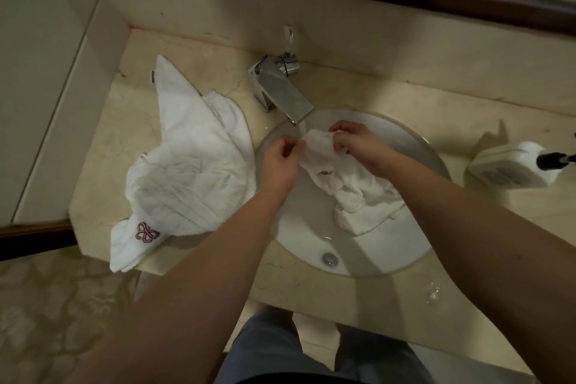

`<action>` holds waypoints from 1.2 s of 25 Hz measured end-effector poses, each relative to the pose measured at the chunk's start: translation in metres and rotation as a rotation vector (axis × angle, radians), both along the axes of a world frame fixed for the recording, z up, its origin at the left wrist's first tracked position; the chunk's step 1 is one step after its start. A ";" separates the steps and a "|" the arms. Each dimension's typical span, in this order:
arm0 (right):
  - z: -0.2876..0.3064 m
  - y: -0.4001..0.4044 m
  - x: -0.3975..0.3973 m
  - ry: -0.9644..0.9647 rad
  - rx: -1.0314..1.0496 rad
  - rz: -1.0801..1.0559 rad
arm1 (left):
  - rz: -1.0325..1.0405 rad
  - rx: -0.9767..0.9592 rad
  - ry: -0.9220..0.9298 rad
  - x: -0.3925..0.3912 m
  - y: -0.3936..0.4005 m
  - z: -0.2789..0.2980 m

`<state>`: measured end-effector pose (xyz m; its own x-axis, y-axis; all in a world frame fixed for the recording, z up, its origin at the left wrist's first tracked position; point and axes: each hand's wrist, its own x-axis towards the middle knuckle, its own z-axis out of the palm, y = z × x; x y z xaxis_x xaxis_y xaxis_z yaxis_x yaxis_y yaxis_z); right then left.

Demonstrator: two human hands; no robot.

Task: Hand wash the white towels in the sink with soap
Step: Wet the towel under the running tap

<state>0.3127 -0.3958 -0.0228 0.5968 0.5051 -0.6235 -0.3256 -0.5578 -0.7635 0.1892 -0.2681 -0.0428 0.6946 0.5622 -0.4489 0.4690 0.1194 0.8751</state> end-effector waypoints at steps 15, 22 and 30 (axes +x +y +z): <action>0.088 -0.014 -0.016 -0.102 0.050 0.138 | -0.367 0.124 -0.083 -0.005 0.009 0.086; 0.074 -0.026 -0.018 -0.168 0.026 -0.174 | -0.563 0.153 0.224 -0.029 0.005 0.048; 0.070 -0.012 -0.023 -0.092 -0.103 0.225 | -0.314 0.065 0.054 -0.007 0.003 0.063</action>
